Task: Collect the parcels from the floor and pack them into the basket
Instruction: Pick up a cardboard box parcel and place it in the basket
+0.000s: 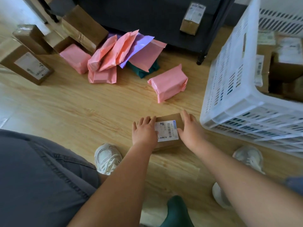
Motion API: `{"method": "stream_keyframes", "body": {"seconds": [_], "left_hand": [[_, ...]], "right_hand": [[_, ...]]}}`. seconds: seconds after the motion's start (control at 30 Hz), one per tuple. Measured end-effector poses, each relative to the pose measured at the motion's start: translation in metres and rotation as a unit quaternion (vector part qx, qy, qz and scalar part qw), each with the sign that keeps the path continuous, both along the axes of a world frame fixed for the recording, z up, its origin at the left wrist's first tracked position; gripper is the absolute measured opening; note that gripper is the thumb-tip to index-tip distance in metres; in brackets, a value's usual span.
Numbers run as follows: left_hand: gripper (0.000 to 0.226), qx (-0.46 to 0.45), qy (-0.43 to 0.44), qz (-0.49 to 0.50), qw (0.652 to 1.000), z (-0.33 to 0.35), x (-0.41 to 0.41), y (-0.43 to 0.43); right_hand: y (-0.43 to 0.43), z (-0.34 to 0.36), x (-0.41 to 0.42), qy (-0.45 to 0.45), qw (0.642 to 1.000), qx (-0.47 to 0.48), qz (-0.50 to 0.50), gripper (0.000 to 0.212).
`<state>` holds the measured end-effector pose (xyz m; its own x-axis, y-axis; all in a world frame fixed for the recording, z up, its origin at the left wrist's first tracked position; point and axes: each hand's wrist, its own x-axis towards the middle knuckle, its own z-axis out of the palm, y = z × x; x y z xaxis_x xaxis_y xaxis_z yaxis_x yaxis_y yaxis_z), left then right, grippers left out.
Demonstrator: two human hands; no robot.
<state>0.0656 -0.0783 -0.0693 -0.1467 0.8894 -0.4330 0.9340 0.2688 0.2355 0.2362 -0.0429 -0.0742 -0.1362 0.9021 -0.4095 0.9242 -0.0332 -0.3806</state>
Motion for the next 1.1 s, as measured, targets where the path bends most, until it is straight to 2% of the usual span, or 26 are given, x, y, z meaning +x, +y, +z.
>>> {"method": "stream_keyframes", "body": {"seconds": [0.1,0.17,0.27,0.37,0.5,0.6,0.73,0.9,1.1], "left_hand": [[0.065,-0.009,0.027,0.047,0.998,0.001,0.005,0.001],[0.063,-0.033,0.007,0.103,0.994,0.003,0.007,-0.001],[0.058,-0.072,-0.076,0.195,0.975,0.002,0.009,-0.006],[0.050,-0.096,-0.139,0.262,0.950,-0.003,0.013,-0.010],[0.035,-0.056,-0.195,0.338,0.919,0.012,0.026,-0.009],[0.035,0.007,-0.224,0.352,0.909,0.035,0.032,0.000],[0.041,0.105,-0.251,0.360,0.892,0.075,0.037,0.022],[0.040,0.233,-0.289,0.348,0.861,0.129,0.042,0.042],[0.041,0.298,-0.340,0.297,0.841,0.200,0.056,0.074]], "right_hand": [[-0.012,-0.007,0.010,0.015,0.982,-0.066,-0.178,0.084],[-0.017,-0.009,0.014,0.027,0.964,-0.133,-0.228,0.087],[-0.024,-0.011,0.011,0.076,0.950,-0.232,-0.194,0.081],[-0.032,-0.008,0.001,0.154,0.937,-0.262,-0.171,0.067],[-0.037,0.005,-0.009,0.214,0.931,-0.230,-0.187,0.036],[-0.031,0.029,-0.011,0.265,0.921,-0.190,-0.212,0.027],[-0.007,0.085,-0.008,0.280,0.936,-0.099,-0.191,0.036],[0.014,0.153,-0.001,0.318,0.934,-0.019,-0.161,0.049],[0.043,0.224,0.018,0.335,0.930,0.060,-0.137,0.046]]}}
